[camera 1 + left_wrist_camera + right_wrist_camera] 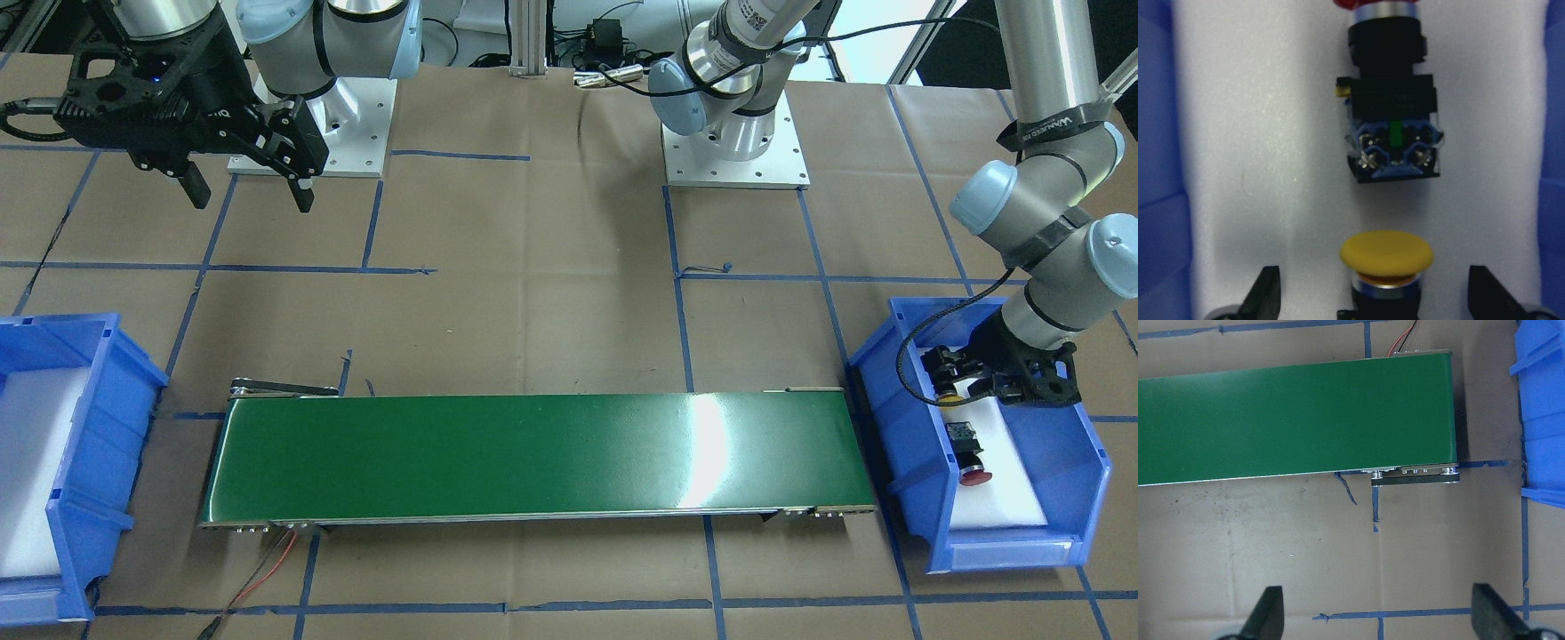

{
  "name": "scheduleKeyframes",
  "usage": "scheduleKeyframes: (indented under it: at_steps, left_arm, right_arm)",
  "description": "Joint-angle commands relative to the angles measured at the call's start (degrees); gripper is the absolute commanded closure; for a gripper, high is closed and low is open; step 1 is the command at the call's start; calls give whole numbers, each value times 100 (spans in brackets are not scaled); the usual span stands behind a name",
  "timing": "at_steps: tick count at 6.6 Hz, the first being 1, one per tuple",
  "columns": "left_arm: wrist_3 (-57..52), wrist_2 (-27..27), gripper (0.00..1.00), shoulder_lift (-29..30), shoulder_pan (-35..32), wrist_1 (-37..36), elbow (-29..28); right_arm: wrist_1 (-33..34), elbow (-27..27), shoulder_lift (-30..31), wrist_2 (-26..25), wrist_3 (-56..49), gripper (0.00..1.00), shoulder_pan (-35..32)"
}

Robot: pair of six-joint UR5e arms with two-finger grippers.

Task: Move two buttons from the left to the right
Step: 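Close the left gripper on the yellow-capped button and lift it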

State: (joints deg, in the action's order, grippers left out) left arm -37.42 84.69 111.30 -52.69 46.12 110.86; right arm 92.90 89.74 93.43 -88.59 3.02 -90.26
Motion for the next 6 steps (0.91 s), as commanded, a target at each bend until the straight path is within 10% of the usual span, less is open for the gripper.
scheduleKeyframes:
  at_steps: [1, 3, 6]
  left_arm:
    - [111, -5, 67, -30, -4, 2, 6]
    - [200, -22, 97, -134, -4, 81, -55]
    - [164, -14, 100, -958, 4, 1052, -204]
  right_arm:
    - [0, 9, 0, 0, 15, 0, 0]
    - [0, 9, 0, 0, 15, 0, 0]
    - [-9, 9, 0, 0, 15, 0, 0]
